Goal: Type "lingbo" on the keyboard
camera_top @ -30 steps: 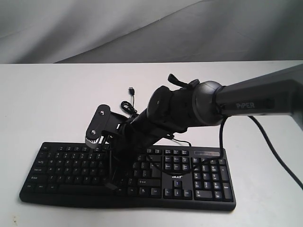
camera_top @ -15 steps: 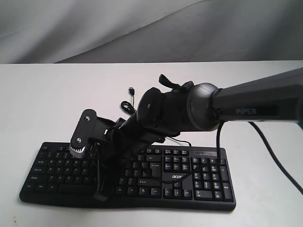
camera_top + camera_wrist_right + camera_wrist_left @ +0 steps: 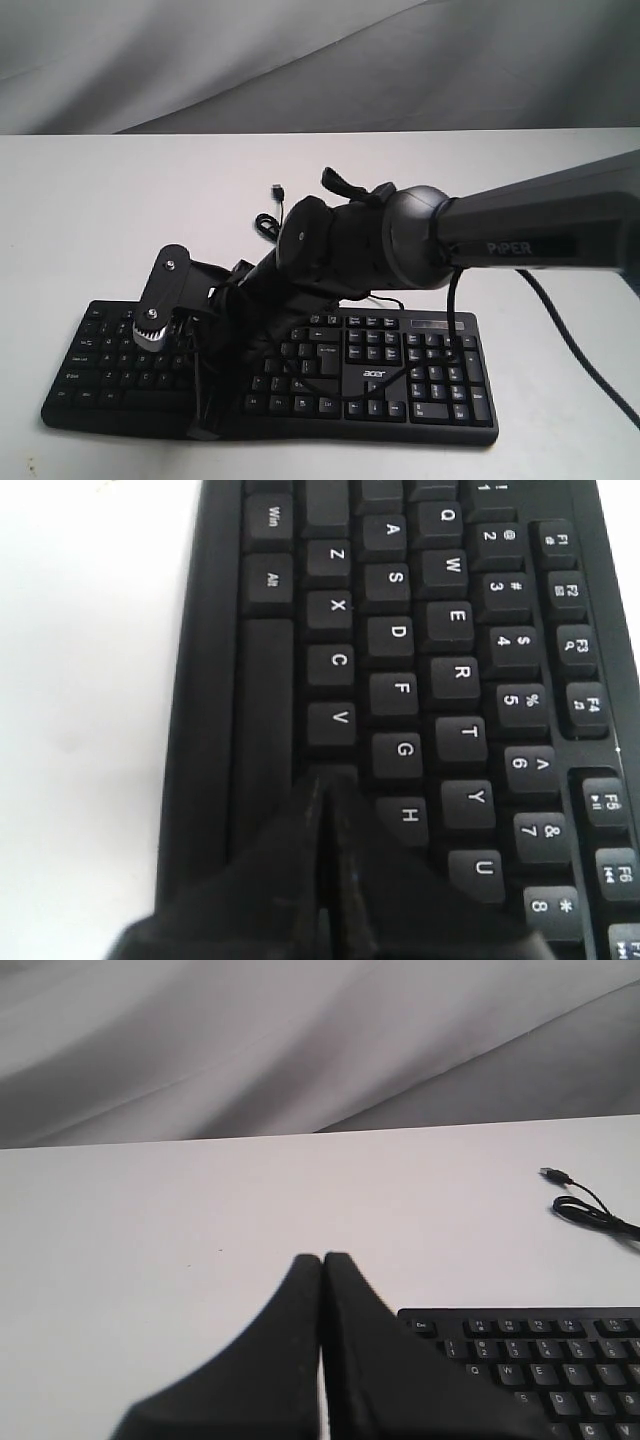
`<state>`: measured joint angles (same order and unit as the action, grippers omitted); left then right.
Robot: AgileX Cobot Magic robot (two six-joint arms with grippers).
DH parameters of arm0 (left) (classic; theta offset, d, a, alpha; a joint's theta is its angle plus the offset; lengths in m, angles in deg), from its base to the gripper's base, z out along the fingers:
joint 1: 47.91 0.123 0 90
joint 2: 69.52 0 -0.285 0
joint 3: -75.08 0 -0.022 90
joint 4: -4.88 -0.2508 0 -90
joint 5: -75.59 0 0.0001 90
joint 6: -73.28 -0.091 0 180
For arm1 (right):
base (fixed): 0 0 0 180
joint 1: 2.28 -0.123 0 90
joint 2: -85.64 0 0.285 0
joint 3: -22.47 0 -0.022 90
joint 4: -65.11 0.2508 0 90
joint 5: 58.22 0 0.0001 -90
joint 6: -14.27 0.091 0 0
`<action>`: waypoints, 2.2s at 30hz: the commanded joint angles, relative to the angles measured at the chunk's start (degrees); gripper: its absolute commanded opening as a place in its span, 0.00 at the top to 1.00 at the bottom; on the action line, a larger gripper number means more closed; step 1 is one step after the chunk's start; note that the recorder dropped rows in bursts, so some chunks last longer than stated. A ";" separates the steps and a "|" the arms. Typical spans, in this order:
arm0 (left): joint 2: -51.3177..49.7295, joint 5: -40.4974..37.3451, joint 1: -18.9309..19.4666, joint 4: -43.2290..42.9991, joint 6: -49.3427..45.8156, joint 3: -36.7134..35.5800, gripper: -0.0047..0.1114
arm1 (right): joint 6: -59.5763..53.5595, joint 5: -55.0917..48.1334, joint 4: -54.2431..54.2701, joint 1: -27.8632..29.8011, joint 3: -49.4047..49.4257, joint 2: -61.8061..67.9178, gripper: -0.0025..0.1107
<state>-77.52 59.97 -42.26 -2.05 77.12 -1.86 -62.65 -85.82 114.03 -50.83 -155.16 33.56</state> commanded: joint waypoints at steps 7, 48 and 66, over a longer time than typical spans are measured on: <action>0.21 0.39 0.06 0.21 0.12 -0.28 0.96 | -0.38 0.52 0.24 -0.05 0.06 0.75 0.98; 0.21 0.39 0.06 0.21 0.12 -0.28 0.96 | 1.99 -0.10 -0.48 -0.05 -7.93 4.21 0.98; 0.21 0.39 0.06 0.21 0.12 -0.28 0.96 | 2.05 1.55 1.01 -0.05 -7.93 6.06 0.98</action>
<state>-77.52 59.97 -42.26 -2.05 77.12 -1.86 -60.71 -84.61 114.49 -50.83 -162.74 39.78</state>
